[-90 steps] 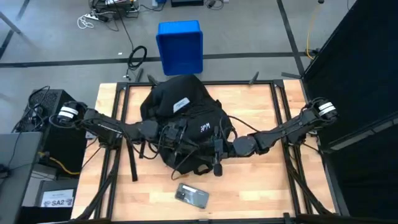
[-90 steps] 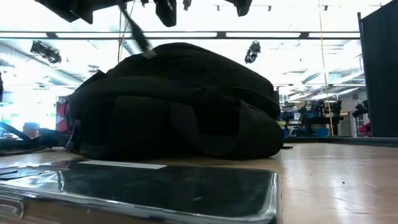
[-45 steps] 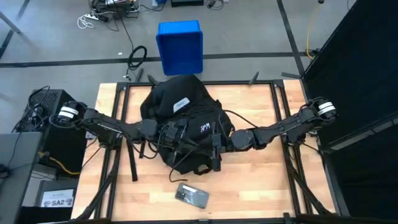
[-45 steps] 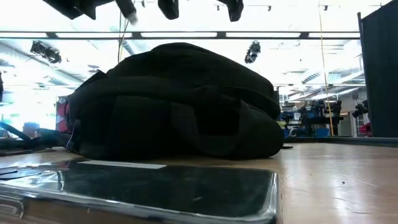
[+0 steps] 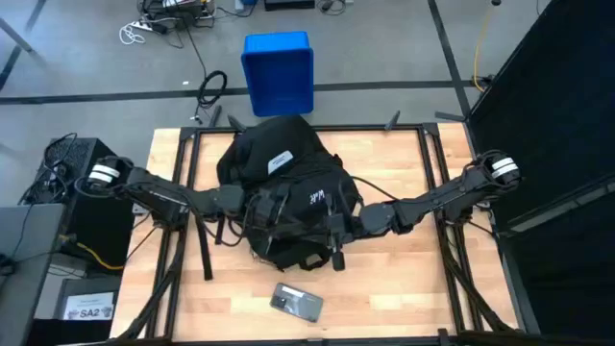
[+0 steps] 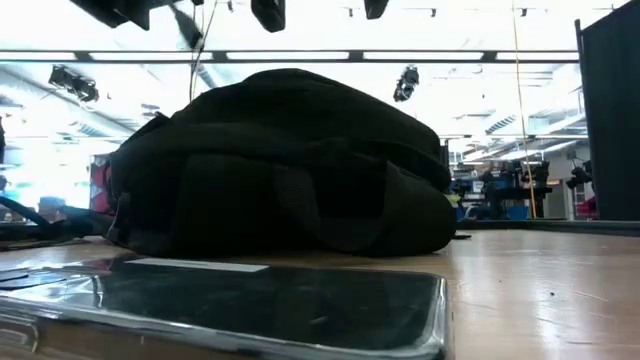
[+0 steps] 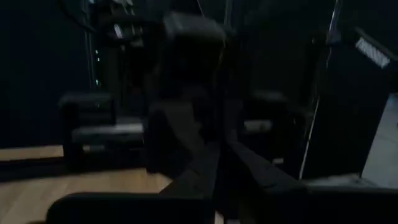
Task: Unpack backpack
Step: Put the USB cable into the backpack
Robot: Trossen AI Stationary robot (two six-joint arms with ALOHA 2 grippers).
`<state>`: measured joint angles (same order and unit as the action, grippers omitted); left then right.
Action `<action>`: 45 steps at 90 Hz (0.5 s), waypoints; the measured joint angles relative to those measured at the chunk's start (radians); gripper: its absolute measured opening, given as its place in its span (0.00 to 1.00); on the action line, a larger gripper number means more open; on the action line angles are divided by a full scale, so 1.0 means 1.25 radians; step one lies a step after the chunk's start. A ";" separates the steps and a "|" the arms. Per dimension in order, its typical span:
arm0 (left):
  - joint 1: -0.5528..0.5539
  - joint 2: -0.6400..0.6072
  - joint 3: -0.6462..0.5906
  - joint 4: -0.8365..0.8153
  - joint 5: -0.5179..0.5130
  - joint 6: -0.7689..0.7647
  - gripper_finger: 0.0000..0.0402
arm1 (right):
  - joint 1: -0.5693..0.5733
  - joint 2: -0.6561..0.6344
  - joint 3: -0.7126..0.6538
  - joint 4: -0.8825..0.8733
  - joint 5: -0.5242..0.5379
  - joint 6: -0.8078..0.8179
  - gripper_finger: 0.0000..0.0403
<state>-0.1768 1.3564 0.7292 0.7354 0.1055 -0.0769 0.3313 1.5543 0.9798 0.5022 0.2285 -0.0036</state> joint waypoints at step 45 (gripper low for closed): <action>0.002 -0.218 -0.002 -0.395 -0.233 0.055 0.24 | 0.002 -0.004 0.002 0.129 -0.071 -0.043 0.00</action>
<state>-0.1741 1.0833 0.7273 0.2418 -0.1853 -0.0084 0.3340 1.5497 0.9829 0.6636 0.1396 -0.0574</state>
